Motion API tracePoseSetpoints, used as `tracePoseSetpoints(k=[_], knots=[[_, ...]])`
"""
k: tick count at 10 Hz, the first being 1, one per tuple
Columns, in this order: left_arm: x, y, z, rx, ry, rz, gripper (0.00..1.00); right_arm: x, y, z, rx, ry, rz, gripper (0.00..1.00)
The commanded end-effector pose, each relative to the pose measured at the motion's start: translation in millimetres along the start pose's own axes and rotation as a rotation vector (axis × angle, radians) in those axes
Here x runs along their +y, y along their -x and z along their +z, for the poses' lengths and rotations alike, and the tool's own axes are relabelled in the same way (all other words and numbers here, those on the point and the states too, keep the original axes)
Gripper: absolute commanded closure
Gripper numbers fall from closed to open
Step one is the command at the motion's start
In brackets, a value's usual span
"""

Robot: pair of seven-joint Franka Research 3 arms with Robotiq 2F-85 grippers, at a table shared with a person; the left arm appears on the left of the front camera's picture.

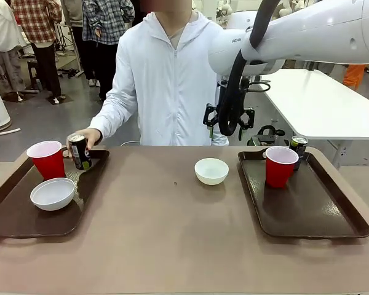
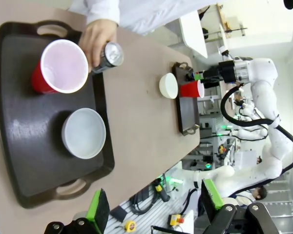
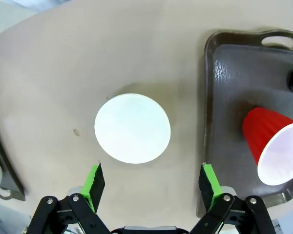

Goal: Prepare tableware on both trays.
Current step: Pick up a Picnic Bowl from the table and place it on a Handle tray.

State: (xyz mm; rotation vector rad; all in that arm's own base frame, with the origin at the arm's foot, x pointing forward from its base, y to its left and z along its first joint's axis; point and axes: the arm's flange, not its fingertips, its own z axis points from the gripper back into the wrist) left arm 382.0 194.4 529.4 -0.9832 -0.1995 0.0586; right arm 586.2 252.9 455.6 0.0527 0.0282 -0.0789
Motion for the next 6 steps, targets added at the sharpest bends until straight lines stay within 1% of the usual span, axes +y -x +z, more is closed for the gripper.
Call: tracePoseSetpoints(k=[1, 2, 3, 5, 6], knots=[[-2, 1, 1, -0.003, 0.013, -0.003, 0.0, -4, 4, -3, -0.006, -0.008, -0.004, 0.0], [-2, 1, 1, -0.003, 0.013, -0.003, 0.0, 0, 0, 0, 0.0, 0.0, 0.0, 0.0], [-2, 1, 1, -0.003, 0.013, -0.003, 0.0, 0, -6, -12, -0.03, 0.025, 0.019, 0.0], [-2, 1, 1, -0.003, 0.013, -0.003, 0.0, -1, -23, -38, -0.06, 0.015, 0.04, 0.0], [-2, 1, 1, -0.003, 0.013, -0.003, 0.0, -1, -28, -48, -0.061, 0.029, 0.043, 0.0]])
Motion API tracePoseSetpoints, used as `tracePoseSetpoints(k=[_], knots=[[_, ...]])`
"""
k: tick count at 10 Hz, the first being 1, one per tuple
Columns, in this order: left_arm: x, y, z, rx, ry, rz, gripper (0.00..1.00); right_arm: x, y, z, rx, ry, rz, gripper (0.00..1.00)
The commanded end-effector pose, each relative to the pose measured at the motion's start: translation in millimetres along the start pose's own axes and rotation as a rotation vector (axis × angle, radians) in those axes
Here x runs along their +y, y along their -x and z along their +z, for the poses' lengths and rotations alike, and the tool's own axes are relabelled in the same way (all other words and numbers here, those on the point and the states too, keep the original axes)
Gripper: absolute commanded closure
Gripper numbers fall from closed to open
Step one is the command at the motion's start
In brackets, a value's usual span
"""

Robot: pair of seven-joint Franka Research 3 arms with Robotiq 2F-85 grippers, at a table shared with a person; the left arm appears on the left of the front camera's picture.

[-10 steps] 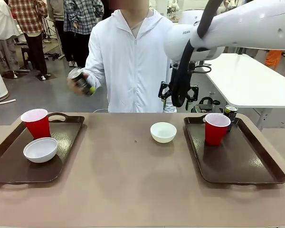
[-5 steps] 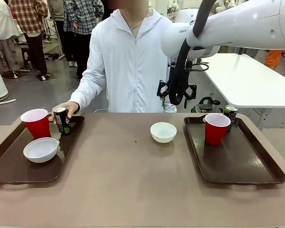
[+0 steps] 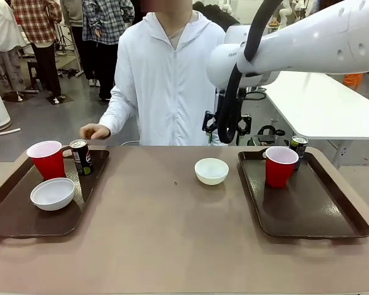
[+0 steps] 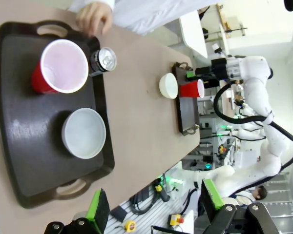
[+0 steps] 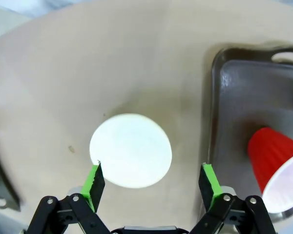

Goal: Prepare tableware on both trays.
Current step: Pick up a Picnic Bowl from the table and place it on a Handle tray.

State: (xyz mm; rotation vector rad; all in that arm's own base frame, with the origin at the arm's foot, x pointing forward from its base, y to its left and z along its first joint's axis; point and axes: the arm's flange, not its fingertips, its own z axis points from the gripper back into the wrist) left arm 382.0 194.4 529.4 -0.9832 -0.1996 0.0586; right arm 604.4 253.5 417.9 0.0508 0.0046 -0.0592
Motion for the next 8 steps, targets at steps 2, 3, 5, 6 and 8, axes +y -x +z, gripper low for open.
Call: tracePoseSetpoints(k=[2, 3, 5, 6, 8], knots=[[-2, 1, 1, -0.003, 0.013, -0.003, 0.0, -1, -16, -28, -0.039, 0.053, 0.021, 0.0], [-2, 1, 1, -0.003, 0.013, -0.003, 0.0, -4, -19, -35, -0.028, 0.058, 0.011, 0.0], [-2, 1, 1, -0.003, 0.013, -0.003, 0.0, -6, -20, -48, 0.003, 0.041, 0.016, 0.0], [-2, 1, 1, -0.003, 0.013, -0.003, 0.0, -5, -18, -55, 0.017, 0.052, 0.026, 0.0], [-2, 1, 1, -0.003, 0.013, -0.003, 0.0, -5, -15, -65, 0.054, 0.058, 0.044, 0.0]])
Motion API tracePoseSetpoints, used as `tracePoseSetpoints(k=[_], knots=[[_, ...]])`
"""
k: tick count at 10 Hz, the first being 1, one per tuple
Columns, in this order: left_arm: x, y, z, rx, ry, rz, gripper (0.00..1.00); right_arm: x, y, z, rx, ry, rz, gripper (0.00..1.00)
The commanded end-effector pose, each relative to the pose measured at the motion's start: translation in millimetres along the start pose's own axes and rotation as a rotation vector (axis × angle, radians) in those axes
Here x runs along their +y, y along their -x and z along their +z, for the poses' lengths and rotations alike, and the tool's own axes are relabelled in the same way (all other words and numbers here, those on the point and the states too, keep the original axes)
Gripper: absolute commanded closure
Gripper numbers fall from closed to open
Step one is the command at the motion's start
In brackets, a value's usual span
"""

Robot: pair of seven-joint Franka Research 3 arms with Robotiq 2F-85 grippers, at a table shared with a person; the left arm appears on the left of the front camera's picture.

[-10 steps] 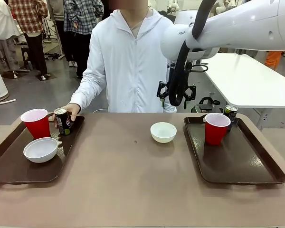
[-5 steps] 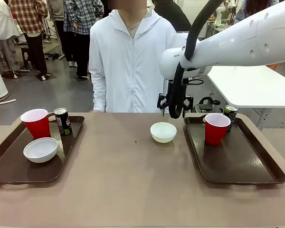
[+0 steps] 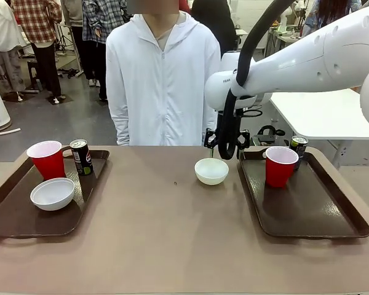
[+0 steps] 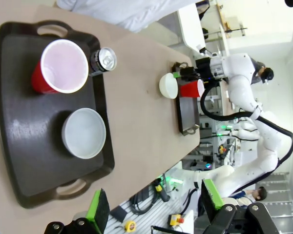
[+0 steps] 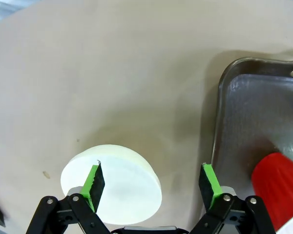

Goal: Prepare tableware on both trays.
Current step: Pick up a Picnic Bowl from the table and place it on a Handle tray.

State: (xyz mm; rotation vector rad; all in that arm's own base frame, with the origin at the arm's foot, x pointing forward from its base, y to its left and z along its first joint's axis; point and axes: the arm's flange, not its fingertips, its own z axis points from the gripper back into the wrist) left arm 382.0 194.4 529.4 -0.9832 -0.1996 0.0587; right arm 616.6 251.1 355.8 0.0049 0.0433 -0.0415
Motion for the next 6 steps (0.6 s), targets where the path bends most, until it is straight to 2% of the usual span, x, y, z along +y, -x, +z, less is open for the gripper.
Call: tracePoseSetpoints(k=[1, 4, 5, 6], knots=[[-2, 1, 1, -0.003, 0.013, -0.003, 0.0, 0, 2, -10, 0.035, 0.02, 0.033, 0.0], [-2, 1, 1, -0.003, 0.013, -0.003, 0.0, -5, 10, -23, 0.065, 0.03, 0.049, 0.0], [-2, 1, 1, -0.003, 0.013, -0.003, 0.0, -6, 10, -25, 0.079, 0.032, 0.07, 0.59], [-2, 1, 1, -0.003, 0.013, -0.003, 0.0, -6, 11, -25, 0.078, 0.028, 0.067, 0.59]])
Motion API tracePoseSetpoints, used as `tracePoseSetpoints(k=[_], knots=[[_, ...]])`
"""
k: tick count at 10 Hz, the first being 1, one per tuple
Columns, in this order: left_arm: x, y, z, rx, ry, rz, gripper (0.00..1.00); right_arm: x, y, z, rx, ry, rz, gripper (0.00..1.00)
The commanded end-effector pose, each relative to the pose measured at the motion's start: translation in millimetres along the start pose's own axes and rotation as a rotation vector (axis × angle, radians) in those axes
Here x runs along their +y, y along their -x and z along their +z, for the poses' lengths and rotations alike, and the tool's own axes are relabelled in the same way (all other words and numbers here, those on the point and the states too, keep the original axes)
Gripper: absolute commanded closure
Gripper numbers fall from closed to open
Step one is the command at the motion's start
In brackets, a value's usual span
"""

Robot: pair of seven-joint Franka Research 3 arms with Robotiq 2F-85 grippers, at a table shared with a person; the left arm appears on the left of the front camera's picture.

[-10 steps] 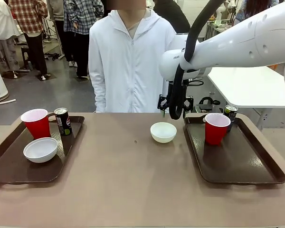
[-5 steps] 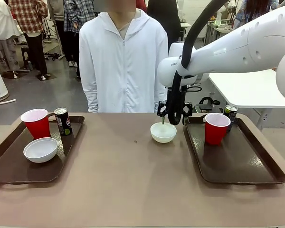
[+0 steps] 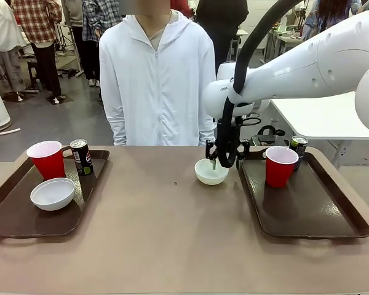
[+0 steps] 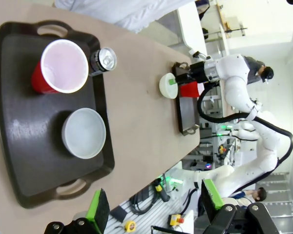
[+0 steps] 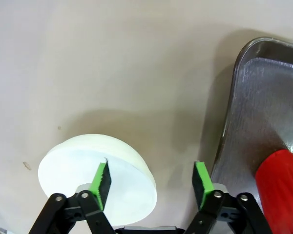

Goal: Prepare tableware on both trays.
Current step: Pick up a Picnic Bowl from the table and place it on a Handle tray.

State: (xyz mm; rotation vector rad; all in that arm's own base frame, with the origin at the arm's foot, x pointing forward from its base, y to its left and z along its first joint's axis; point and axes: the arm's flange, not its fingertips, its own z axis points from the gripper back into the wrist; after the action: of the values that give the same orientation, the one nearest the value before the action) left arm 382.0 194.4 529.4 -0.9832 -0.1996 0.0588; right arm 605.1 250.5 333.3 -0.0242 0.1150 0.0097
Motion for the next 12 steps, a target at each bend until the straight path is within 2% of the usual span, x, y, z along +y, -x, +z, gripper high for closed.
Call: tracePoseSetpoints(k=[1, 2, 3, 12], knots=[[-2, 1, 1, -0.003, 0.013, -0.003, 0.0, -3, 2, 2, -0.003, -0.003, 0.014, 1.0], [-2, 1, 1, -0.003, 0.013, -0.003, 0.0, -2, 3, 4, -0.008, -0.003, 0.013, 0.65], [-2, 1, 1, -0.003, 0.013, -0.003, 0.0, -2, 4, 6, -0.008, -0.002, 0.012, 1.0], [-2, 1, 1, -0.003, 0.013, -0.003, 0.0, 1, 15, 22, 0.012, -0.023, 0.06, 1.0]])
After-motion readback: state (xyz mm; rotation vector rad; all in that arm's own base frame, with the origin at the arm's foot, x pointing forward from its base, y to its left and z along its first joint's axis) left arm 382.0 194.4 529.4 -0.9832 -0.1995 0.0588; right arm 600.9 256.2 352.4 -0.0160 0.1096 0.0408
